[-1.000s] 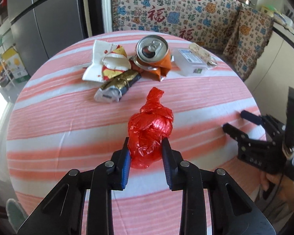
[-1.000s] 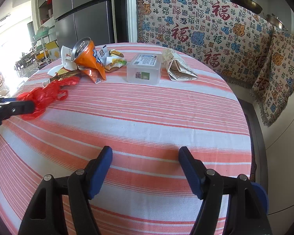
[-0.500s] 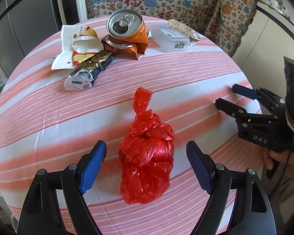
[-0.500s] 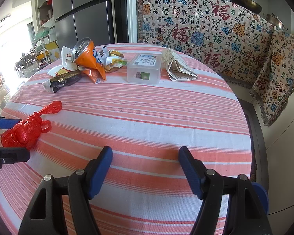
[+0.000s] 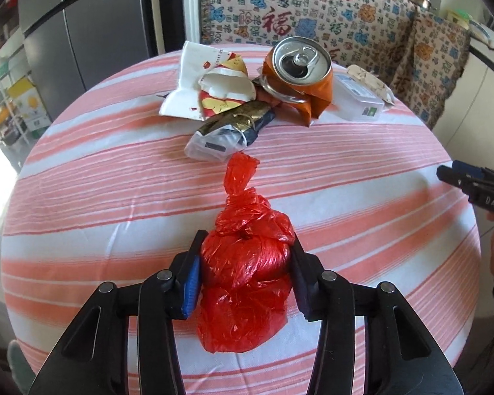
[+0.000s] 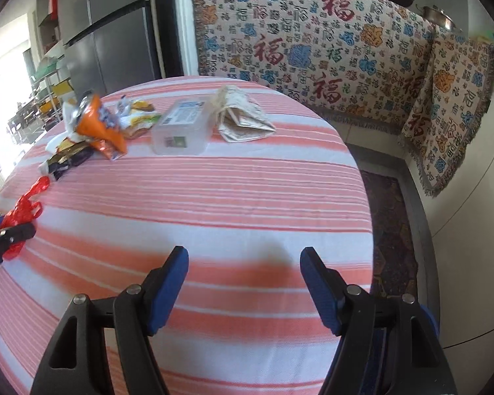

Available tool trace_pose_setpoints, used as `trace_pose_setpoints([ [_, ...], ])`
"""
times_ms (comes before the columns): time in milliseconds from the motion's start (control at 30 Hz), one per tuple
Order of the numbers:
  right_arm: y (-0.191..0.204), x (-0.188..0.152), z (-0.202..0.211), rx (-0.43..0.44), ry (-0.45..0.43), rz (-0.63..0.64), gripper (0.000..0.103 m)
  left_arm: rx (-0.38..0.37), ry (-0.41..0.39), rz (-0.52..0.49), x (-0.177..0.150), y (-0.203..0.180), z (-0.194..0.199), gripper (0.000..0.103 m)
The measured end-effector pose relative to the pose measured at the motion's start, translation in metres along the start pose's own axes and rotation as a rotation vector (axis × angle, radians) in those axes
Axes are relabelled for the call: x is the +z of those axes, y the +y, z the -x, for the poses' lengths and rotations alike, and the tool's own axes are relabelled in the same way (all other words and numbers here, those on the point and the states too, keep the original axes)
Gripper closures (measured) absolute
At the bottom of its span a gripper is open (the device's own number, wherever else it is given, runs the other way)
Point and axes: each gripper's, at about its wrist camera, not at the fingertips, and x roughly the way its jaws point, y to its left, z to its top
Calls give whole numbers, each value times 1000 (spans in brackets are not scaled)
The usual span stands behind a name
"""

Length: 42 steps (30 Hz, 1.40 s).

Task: Collect trash
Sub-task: 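Hold the red bag in the left tool while the right tool grasps the clear plastic box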

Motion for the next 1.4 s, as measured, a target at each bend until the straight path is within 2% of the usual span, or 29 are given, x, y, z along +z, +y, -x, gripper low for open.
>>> trace_pose_setpoints([
  [67,-6,13,-9,30,26,-21,31,15,-2,-7,0,1,-2,54],
  [100,-4,19,-15,77,48,-24,31,23,-2,-14,1,0,-2,54],
  [167,10,33,-29,173,81,-34,31,31,-2,-15,1,-1,-3,54],
  [233,26,47,-43,203,91,-40,31,36,-3,-14,1,-2,-3,54],
  [267,36,54,-52,193,95,-39,29,36,-3,-14,1,-2,-3,54],
  [333,52,68,-69,128,85,-20,19,34,-6,-14,2,-2,-4,54],
  [400,65,81,-85,89,74,-27,17,31,-7,-20,2,-3,-5,54],
  [567,82,102,-99,65,40,-74,20,17,-2,-19,3,-2,-5,54],
  [633,76,97,-92,61,36,-96,39,18,0,-13,4,-2,-4,54],
  [800,68,61,-53,77,40,-77,39,20,2,7,1,-3,-2,53],
  [967,69,-5,3,111,81,-20,39,-67,40,44,-9,1,10,52],
  [1067,70,-32,21,130,121,-5,38,-124,71,17,-15,5,16,33],
  [1100,71,-35,24,119,135,10,38,-138,82,18,-17,7,18,23],
  [1133,71,-35,26,117,151,23,35,-153,91,25,-18,11,20,21],
  [1300,56,-17,34,164,208,-33,26,-277,118,81,-16,27,36,20],
  [1400,58,-5,35,167,255,-17,24,-286,136,70,-5,21,39,20],
])
